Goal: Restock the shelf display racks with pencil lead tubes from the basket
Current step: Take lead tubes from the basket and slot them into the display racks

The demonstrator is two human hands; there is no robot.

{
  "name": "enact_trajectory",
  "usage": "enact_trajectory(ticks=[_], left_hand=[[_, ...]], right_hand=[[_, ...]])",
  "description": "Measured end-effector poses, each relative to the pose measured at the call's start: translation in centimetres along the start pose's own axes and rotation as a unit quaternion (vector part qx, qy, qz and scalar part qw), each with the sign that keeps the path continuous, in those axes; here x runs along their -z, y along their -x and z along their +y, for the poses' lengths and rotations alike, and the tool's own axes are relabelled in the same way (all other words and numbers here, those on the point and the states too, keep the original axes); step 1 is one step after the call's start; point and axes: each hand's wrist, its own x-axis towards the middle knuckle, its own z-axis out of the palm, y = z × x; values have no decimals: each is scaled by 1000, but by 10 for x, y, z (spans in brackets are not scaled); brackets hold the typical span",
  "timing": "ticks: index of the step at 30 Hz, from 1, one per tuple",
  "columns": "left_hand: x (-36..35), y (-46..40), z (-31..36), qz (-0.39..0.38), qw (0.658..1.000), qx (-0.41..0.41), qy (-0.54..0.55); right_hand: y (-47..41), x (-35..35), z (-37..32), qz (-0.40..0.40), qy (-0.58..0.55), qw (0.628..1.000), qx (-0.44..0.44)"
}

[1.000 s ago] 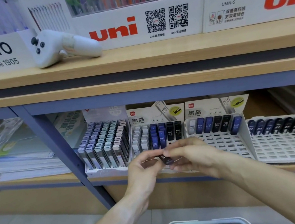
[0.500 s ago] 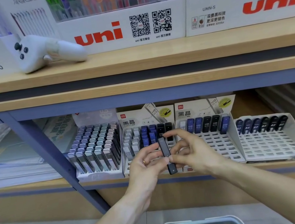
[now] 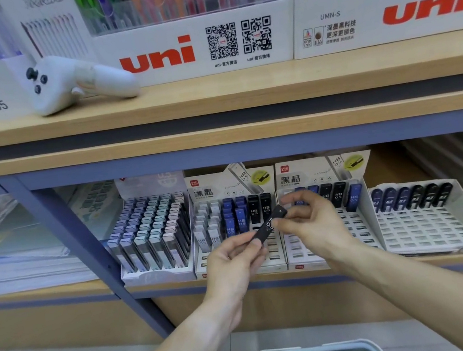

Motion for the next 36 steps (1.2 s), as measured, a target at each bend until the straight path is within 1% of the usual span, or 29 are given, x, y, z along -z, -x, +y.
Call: enact_trajectory(ticks=[3, 6, 8, 10, 12, 16, 23, 27, 30, 36], left_hand=[[0, 0, -4, -5, 998, -4, -57], [1, -3, -5, 12, 988, -38, -151], [2, -4, -5, 18, 978, -56, -202], [3, -6, -6, 24, 973, -60, -221], [4, -8, -7, 27, 970, -60, -236], [7, -11, -9, 26, 965, -55, -253], [9, -15, -9, 23, 963, -47, -264], [11, -15, -7, 16, 963, -41, -266], [12, -14, -6, 9, 963, -39, -266], [17, -11, -6, -23, 964, -44, -260]], right_hand=[[-5, -2, 1, 35, 11, 999, 39], [-10, -6, 5, 63, 81, 989, 103], [-14, -8, 8, 69, 148, 974, 156], [-19, -12, 12, 60, 207, 956, 197], [-22, -15, 15, 49, 248, 942, 220], [-28, -20, 20, 32, 282, 930, 233], [-35, -24, 22, -3, 294, 929, 227], [-42, -26, 22, 15, 334, 912, 237], [-43, -26, 22, 8, 364, 904, 224], [-21, -17, 18, -22, 372, 905, 206]])
